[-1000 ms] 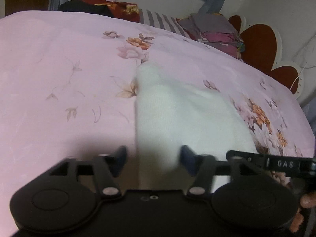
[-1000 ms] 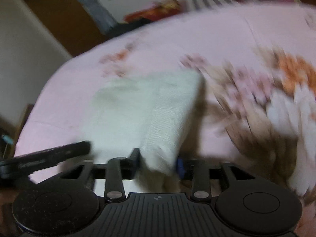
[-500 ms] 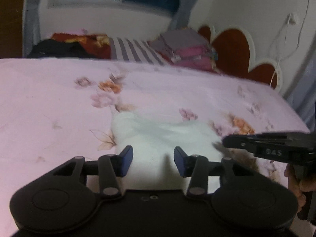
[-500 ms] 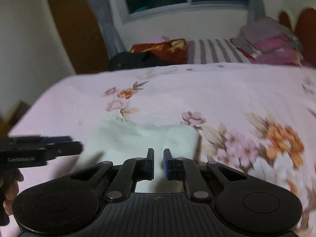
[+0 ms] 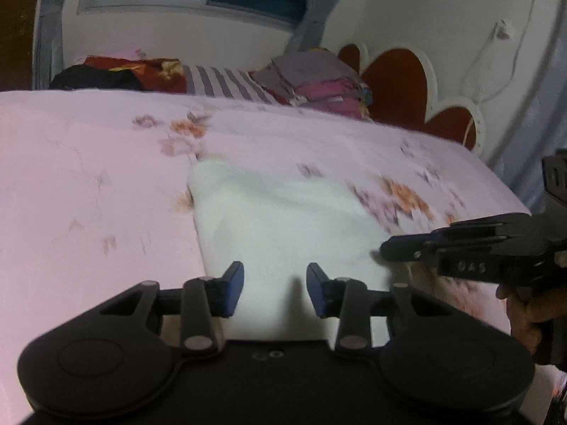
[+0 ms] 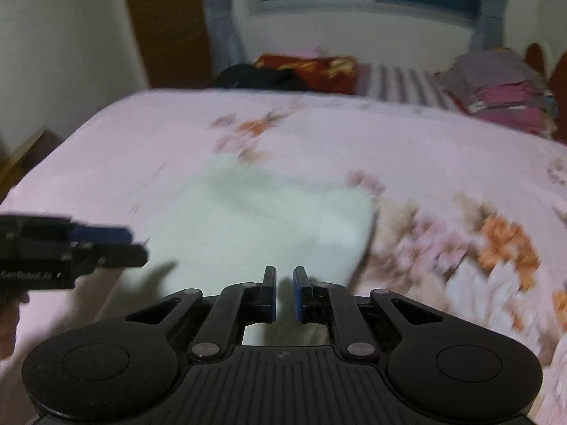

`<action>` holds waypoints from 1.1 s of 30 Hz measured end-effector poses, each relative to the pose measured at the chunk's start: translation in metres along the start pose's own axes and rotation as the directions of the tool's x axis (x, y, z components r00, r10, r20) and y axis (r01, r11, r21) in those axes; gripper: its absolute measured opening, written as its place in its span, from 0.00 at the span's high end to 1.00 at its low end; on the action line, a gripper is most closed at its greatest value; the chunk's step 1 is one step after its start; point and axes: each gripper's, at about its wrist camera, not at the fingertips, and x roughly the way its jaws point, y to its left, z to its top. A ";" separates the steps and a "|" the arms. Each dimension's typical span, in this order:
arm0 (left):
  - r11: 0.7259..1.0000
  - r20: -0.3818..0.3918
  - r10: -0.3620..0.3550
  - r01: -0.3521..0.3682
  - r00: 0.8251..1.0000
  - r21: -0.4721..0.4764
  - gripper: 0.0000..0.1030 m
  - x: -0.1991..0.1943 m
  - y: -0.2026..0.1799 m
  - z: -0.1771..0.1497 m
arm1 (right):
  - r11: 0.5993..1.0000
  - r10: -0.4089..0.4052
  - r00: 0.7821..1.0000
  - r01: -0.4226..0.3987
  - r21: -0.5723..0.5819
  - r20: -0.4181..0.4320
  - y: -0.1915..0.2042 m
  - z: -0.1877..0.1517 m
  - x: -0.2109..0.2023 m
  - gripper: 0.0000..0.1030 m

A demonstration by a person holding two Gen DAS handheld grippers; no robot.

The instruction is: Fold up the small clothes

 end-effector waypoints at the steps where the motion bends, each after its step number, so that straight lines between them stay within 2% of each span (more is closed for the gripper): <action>1: 1.000 -0.028 -0.009 0.009 1.000 0.002 0.64 0.006 -0.001 -0.004 | 1.000 -0.005 1.000 0.005 -0.007 -0.019 0.004 -0.006 0.006 0.90; 3: 1.000 -0.059 -0.011 0.011 0.998 0.005 0.64 0.019 -0.002 -0.012 | 0.997 -0.072 0.995 0.070 -0.027 -0.068 0.007 -0.017 0.022 0.90; 8: 1.000 -0.051 -0.007 0.006 0.999 -0.009 0.64 0.010 -0.011 -0.022 | 0.993 -0.112 0.992 0.113 0.018 -0.054 0.009 -0.017 0.016 0.90; 11: 0.999 -0.046 0.005 -0.007 0.999 -0.044 0.64 -0.006 -0.014 -0.036 | 0.998 -0.053 0.998 0.054 0.016 -0.038 0.021 -0.025 -0.005 0.90; 14: 0.998 -0.061 0.024 -0.028 0.998 -0.065 0.64 -0.017 -0.018 -0.054 | 1.000 -0.014 0.998 0.014 -0.004 -0.064 0.033 -0.044 -0.017 0.90; 18: 0.995 -0.076 0.083 -0.087 0.994 -0.053 0.64 -0.024 -0.029 -0.069 | 1.000 -0.022 0.991 0.024 0.015 -0.129 0.034 -0.074 -0.016 0.90; 23: 0.986 -0.070 0.164 -0.166 0.984 -0.024 0.64 -0.027 -0.043 -0.068 | 0.996 0.011 0.995 -0.002 0.089 -0.100 0.025 -0.078 -0.022 0.90; 25: 0.982 -0.052 0.188 -0.189 0.981 -0.013 0.64 -0.033 -0.049 -0.068 | 0.993 0.019 0.998 -0.011 0.115 -0.066 0.021 -0.076 -0.037 0.90; 33: 0.974 -0.023 0.225 -0.225 0.974 0.001 0.63 -0.060 -0.077 -0.079 | 0.989 0.008 1.000 -0.008 0.151 -0.001 0.008 -0.090 -0.091 0.90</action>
